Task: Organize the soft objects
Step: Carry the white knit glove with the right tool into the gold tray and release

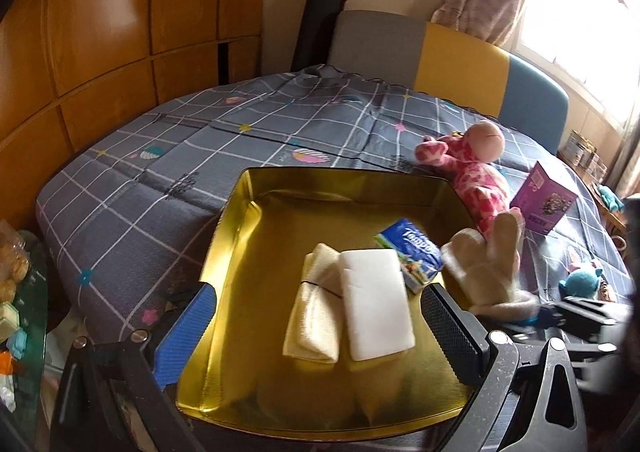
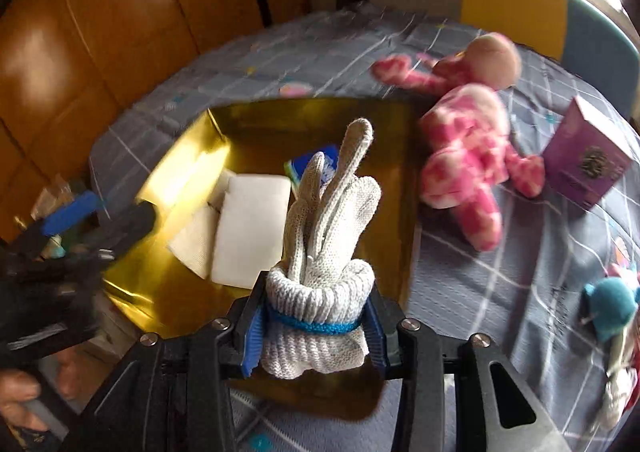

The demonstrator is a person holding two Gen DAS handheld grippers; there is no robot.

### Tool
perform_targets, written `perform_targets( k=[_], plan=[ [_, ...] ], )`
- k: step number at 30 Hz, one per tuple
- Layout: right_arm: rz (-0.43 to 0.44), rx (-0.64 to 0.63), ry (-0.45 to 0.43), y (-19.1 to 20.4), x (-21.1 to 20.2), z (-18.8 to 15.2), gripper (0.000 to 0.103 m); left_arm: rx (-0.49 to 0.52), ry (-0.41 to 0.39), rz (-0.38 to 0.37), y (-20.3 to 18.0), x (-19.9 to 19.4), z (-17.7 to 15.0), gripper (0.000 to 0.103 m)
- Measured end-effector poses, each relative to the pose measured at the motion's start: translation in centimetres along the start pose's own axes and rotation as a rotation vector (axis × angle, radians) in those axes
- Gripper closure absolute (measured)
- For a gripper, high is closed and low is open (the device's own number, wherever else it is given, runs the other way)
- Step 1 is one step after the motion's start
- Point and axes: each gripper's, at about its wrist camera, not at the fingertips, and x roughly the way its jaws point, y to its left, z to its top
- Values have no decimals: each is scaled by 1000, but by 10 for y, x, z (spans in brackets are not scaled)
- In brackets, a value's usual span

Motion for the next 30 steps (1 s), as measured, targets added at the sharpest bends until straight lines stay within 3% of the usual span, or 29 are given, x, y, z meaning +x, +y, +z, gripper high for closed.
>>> perform_targets(
  k=[6,17,30],
  plan=[
    [2,33,59,-7,27,0,55,-14,1,2,7,1,-1,0],
    [-6,76,-38,-18,-4,-11,53,-14,0,-14,4,1,-1,0],
    [-66,140,-131,-50,-46,-30,53,56,-10,-53,-21,-8,0,0]
  ],
)
